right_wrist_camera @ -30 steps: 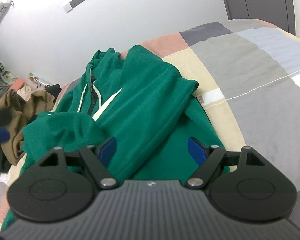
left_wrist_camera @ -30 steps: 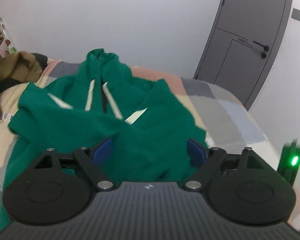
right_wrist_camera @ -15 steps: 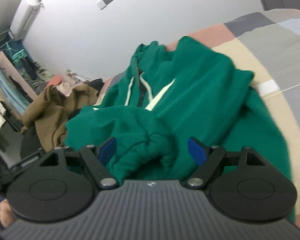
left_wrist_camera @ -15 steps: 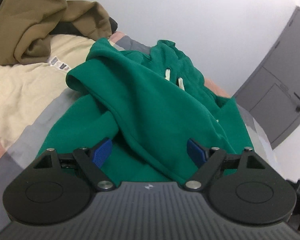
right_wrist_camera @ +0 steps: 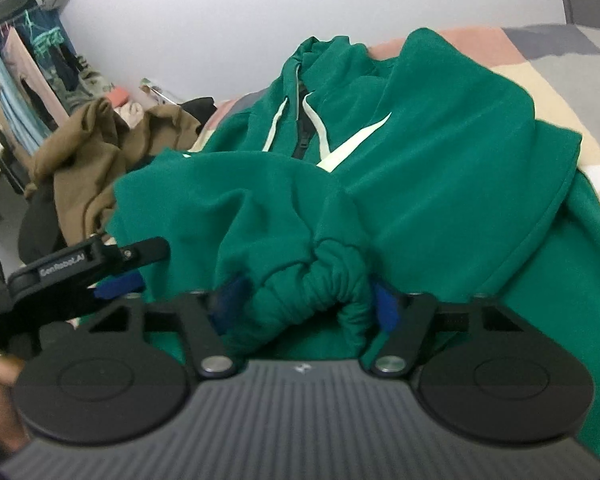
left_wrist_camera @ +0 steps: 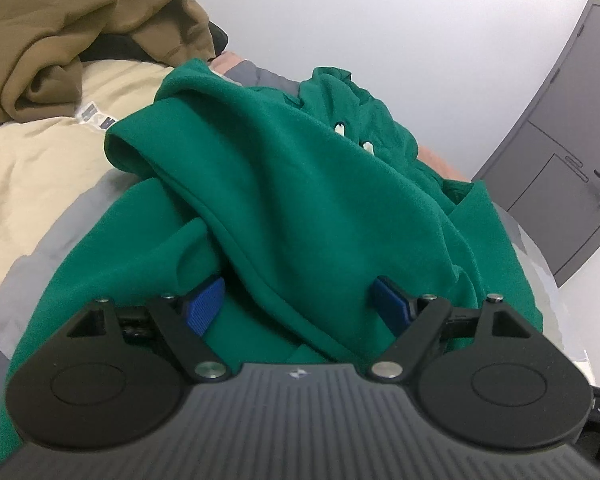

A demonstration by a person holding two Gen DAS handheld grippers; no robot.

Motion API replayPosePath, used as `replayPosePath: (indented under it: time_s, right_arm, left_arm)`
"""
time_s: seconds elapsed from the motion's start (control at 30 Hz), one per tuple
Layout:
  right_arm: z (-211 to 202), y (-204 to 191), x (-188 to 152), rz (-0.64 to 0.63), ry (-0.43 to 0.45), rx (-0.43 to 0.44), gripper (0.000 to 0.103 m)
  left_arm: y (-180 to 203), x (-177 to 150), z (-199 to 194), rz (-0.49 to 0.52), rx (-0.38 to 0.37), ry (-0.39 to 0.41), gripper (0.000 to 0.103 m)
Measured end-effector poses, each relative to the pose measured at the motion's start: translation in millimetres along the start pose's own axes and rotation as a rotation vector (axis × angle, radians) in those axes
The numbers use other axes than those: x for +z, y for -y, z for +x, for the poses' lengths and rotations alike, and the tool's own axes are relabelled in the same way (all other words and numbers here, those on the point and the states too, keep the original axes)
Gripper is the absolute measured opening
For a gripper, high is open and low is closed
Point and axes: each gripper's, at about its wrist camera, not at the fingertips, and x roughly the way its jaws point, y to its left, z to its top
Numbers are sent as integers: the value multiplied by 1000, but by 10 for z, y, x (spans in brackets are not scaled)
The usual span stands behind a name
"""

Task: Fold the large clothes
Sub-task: 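Grasp the gathered sleeve cuff with the right gripper while the left gripper opens, then open the right gripper to release the cuff on the hoodie body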

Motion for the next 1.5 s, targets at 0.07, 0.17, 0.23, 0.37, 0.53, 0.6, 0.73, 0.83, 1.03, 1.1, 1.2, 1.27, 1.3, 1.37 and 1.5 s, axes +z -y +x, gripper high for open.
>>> replayPosePath:
  time_s: [0.07, 0.17, 0.23, 0.37, 0.53, 0.6, 0.73, 0.83, 1.03, 1.1, 1.2, 1.27, 1.3, 1.37, 1.5]
  right_arm:
    - [-33, 17, 6, -8, 12, -11, 44]
    - [-157, 35, 48, -33, 48, -40, 35]
    - [-287, 31, 83, -36, 86, -53, 34]
    - [-421, 40, 95, -70, 129, -121, 33]
    - [-163, 222, -3, -53, 34, -237, 33]
    - [-117, 287, -23, -30, 19, -237, 34]
    - [-204, 238, 16, -25, 37, -236, 47]
    - [-320, 162, 43, -32, 78, -229, 63]
    - [-531, 1, 109, -85, 247, -166, 66]
    - [-497, -46, 112, -115, 263, -136, 66]
    - [-346, -120, 91, -155, 234, -114, 65]
    - [-227, -132, 63, -183, 211, -118, 52]
    - [-182, -147, 38, -196, 199, -124, 50]
    - [-46, -151, 15, -223, 156, -149, 46]
    - [201, -96, -78, -247, 72, -196, 46]
  left_arm:
    - [-5, -6, 16, -4, 3, -5, 83]
    - [3, -11, 6, -3, 0, -4, 83]
    - [7, -10, 1, 0, 0, -3, 83]
    - [23, -22, -2, 12, -1, -6, 83]
    - [65, -38, -16, 39, 19, -8, 83]
    - [80, -28, -58, 46, 24, 4, 83]
    - [155, 22, -209, 92, 32, 59, 83]
    - [232, 49, -302, 128, 24, 98, 83]
    - [402, 12, -333, 224, -3, 133, 83]
    - [432, -23, -291, 232, -15, 117, 83]
    - [426, -60, -210, 242, -15, 91, 83]
    - [411, -85, -159, 244, -11, 74, 83]
    - [402, -92, -127, 242, -10, 65, 83]
    - [395, -117, -80, 250, -5, 50, 83]
    - [380, -155, 18, 255, 10, 5, 83]
